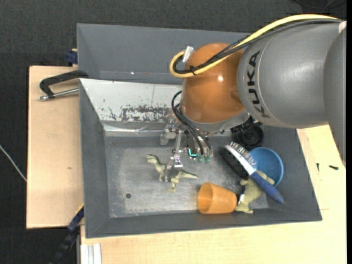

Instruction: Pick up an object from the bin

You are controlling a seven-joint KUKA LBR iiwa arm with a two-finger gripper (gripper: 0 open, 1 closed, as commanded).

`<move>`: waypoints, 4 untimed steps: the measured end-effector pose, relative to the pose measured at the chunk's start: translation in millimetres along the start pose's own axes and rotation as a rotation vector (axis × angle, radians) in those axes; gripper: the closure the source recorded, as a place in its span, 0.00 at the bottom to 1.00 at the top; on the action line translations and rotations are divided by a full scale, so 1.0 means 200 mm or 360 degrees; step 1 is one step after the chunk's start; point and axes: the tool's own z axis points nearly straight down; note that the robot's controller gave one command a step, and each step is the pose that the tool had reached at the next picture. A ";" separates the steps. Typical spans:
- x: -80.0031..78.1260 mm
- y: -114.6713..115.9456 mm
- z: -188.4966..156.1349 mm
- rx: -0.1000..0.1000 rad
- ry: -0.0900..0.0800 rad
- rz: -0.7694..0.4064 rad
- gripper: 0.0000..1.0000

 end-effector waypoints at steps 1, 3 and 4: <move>-0.28 -0.54 0.52 -0.0010 -0.0020 -0.0002 0.00; -0.30 -0.65 0.51 0.0001 -0.0004 0.0431 0.00; -0.32 -0.78 0.51 -0.0010 -0.0018 0.0642 0.00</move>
Offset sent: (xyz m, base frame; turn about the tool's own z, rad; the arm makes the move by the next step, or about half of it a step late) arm 0.0529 -0.1080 -0.1052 -0.0096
